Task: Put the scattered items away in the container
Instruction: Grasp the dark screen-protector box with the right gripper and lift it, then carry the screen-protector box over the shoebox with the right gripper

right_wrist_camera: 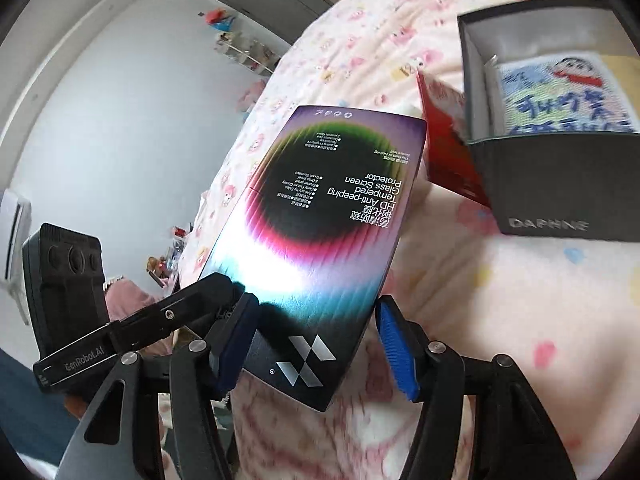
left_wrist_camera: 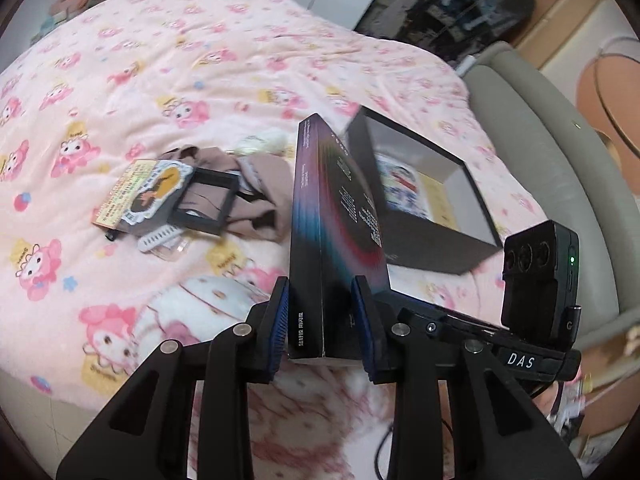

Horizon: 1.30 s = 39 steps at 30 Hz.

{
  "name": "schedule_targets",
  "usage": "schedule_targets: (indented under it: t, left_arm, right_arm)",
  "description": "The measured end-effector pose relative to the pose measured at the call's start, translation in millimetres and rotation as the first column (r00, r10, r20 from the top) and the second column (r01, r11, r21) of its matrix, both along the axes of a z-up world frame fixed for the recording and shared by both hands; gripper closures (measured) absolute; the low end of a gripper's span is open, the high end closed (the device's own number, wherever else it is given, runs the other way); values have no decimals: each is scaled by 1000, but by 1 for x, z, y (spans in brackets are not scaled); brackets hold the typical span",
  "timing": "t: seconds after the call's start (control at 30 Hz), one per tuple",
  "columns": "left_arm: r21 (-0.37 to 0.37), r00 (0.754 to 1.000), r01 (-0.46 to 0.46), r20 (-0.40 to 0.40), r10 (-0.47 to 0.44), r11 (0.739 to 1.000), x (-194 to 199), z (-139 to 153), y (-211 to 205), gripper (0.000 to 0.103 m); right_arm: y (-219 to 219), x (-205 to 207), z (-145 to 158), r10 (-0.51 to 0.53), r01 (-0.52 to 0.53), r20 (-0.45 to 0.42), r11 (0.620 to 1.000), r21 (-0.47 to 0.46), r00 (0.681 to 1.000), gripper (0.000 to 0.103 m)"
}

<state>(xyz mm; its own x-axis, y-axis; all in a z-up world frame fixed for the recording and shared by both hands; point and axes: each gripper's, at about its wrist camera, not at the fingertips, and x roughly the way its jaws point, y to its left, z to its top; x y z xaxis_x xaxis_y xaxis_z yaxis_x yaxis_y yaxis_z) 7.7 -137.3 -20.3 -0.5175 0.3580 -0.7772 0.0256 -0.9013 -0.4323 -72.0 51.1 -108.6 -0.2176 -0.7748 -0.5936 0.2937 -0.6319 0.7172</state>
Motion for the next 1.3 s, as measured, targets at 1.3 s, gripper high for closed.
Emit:
schedule_targets:
  t: [1.3]
  left_arm:
    - [74, 942, 334, -36, -333, 940, -98, -15, 209, 68]
  right_arm:
    - [197, 3, 59, -282, 334, -218, 906, 260, 934, 49]
